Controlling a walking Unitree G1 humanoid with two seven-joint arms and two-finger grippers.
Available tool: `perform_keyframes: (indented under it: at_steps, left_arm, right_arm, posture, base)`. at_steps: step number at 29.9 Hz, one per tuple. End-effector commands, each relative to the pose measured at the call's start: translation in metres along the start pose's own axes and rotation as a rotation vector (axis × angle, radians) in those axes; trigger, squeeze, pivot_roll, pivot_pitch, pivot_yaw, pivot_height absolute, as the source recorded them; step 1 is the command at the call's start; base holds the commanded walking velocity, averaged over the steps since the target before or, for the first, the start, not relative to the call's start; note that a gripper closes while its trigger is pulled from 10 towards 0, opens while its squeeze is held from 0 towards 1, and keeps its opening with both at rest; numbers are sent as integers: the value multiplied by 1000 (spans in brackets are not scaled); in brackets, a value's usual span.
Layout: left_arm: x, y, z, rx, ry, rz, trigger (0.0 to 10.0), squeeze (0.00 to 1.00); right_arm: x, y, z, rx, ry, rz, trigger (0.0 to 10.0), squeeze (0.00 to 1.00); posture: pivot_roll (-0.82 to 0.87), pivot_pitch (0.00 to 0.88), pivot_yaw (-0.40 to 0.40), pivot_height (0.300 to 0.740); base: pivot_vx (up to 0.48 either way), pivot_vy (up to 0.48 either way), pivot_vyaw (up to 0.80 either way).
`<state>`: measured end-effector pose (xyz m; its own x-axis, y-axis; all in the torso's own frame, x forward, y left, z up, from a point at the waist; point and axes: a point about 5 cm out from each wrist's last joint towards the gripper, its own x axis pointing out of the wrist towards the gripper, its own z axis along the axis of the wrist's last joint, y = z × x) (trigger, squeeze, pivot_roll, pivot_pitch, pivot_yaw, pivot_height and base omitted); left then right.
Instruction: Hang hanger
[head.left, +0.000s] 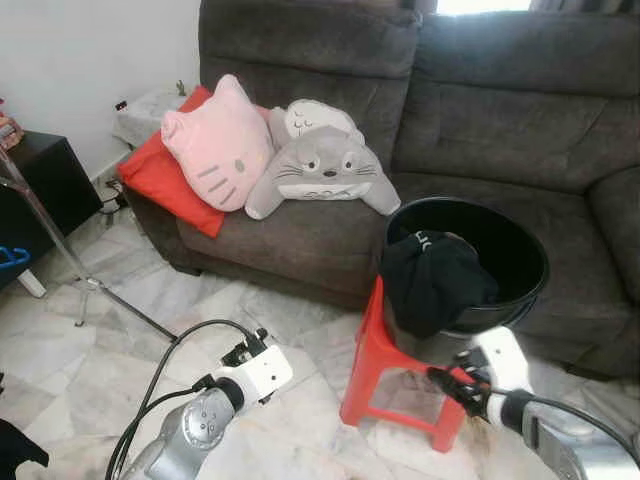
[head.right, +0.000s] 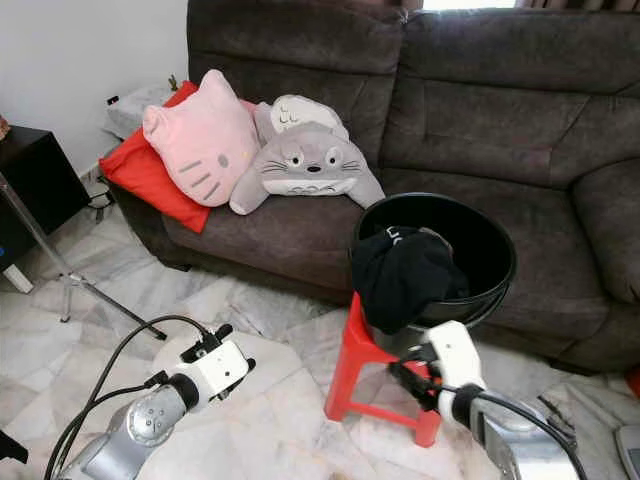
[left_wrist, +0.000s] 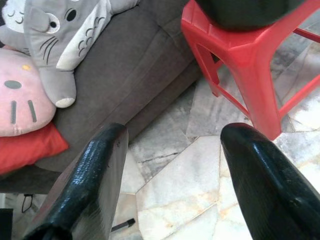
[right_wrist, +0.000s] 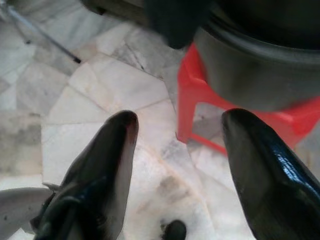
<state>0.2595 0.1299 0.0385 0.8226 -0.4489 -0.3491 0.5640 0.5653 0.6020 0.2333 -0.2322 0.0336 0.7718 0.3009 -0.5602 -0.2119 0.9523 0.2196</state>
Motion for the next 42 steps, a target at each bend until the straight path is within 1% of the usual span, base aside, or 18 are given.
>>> perform_keyframes:
  at_steps: [1, 3, 4, 6, 10, 12, 16, 18, 23, 25, 26, 27, 28, 31, 36, 39, 42]
  left_arm:
    - [1, 3, 0, 8, -2, 6, 10000, 0]
    - [1, 4, -1, 9, -1, 8, 10000, 0]
    - [1, 4, -1, 10, 0, 10, 10000, 0]
    - [0, 6, -2, 11, 1, 12, 10000, 0]
    - [0, 6, -2, 14, 1, 14, 10000, 0]
    - [0, 6, -2, 22, -1, 9, 10000, 0]
    - [0, 5, -1, 33, -2, 2, 10000, 0]
    - [0, 4, -1, 32, -2, 1, 10000, 0]
    - [1, 3, -1, 33, -4, -4, 10000, 0]
    - [1, 3, -1, 33, -3, -3, 10000, 0]
    - [1, 3, -1, 33, -3, -3, 10000, 0]
    - [1, 3, -1, 31, -2, -1, 10000, 0]
    - [1, 3, -1, 30, -2, 0, 10000, 0]
    - [1, 3, -1, 31, -1, -2, 10000, 0]
    - [2, 3, -1, 29, -3, -1, 10000, 0]
    - [2, 3, 0, 30, -5, 1, 10000, 0]
    - [3, 3, 1, 30, -7, 3, 10000, 0]
  right_arm:
    - [4, -2, 11, 78, -106, 0, 10000, 0]
    - [8, -4, 11, 174, -170, -7, 10000, 0]
    - [10, -3, 11, 228, -228, 1, 10000, 0]
    - [10, -2, 11, 288, -294, 20, 10000, 0]
    - [8, -4, 15, 359, -386, 41, 10000, 0]
    - [6, -2, 18, 377, -430, 65, 10000, 0]
    - [-1, 7, 27, 383, -536, 163, 10000, 0]
    - [-2, 8, 27, 382, -545, 165, 10000, 0]
    - [3, 9, 31, 380, -548, 160, 10000, 0]
    - [7, 11, 29, 358, -527, 166, 10000, 0]
    - [10, 9, 26, 335, -495, 139, 10000, 0]
    - [14, 6, 21, 284, -439, 94, 10000, 0]
    - [18, 1, 15, 200, -368, 26, 10000, 0]
    - [24, -7, 12, 175, -313, -31, 10000, 0]
    - [32, -7, 14, 141, -282, -15, 10000, 0]
    - [40, -9, 18, 102, -264, -25, 10000, 0]
    - [45, -8, 24, 90, -275, -19, 10000, 0]
  posture:
    - [-85, 0, 14, 740]
    - [-74, 0, 11, 740]
    - [-74, 0, 11, 740]
    - [-69, 0, 13, 740]
    - [-74, 0, 19, 740]
    - [-72, 0, 22, 740]
    - [-76, 0, 24, 740]
    - [-76, 0, 24, 740]
    - [-79, 0, 25, 740]
    - [-77, 0, 23, 740]
    - [-73, 0, 21, 740]
    - [-73, 0, 20, 740]
    - [-74, 0, 20, 740]
    - [-74, 0, 20, 740]
    - [-74, 0, 18, 740]
    - [-74, 0, 18, 740]
    - [-74, 0, 18, 740]
  base:
    - [0, 0, 0]
    - [0, 0, 0]
    - [0, 0, 0]
    - [0, 0, 0]
    - [0, 0, 0]
    - [0, 0, 0]
    - [0, 0, 0]
    - [0, 0, 0]
    - [0, 0, 0]
    - [0, 0, 0]
    - [0, 0, 0]
    - [0, 0, 0]
    - [0, 0, 0]
    - [0, 0, 0]
    - [0, 0, 0]
    - [0, 0, 0]
    - [0, 0, 0]
